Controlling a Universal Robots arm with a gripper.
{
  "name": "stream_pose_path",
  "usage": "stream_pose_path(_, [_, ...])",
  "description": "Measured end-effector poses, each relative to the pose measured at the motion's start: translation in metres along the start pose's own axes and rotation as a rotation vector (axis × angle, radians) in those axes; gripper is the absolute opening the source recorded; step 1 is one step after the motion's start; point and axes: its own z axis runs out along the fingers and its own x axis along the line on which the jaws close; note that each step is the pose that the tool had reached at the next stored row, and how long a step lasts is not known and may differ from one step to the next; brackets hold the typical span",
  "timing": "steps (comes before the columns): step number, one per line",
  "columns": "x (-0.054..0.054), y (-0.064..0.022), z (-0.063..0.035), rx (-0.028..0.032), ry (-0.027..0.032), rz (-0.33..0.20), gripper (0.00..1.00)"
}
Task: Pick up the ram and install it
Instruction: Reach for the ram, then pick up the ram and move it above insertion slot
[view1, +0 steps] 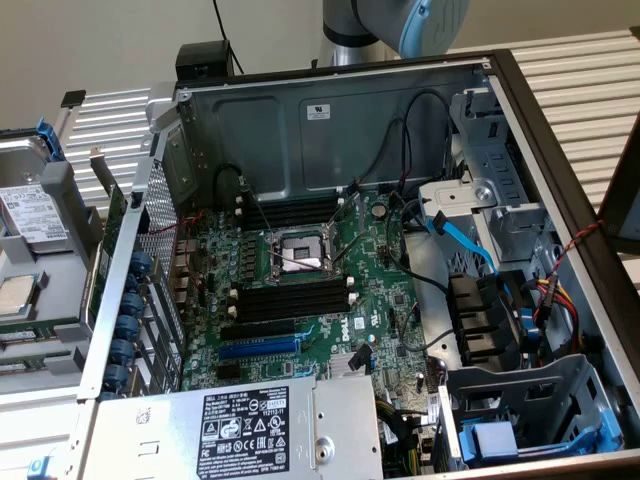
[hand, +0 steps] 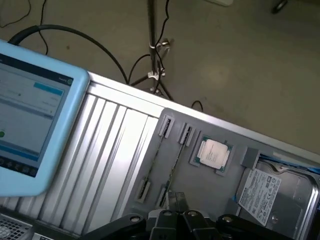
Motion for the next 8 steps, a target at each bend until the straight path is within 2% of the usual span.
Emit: stream_pose_path(8, [0.0, 0.0, 0.0, 0.0004, -0.0009, 0.006, 0.11])
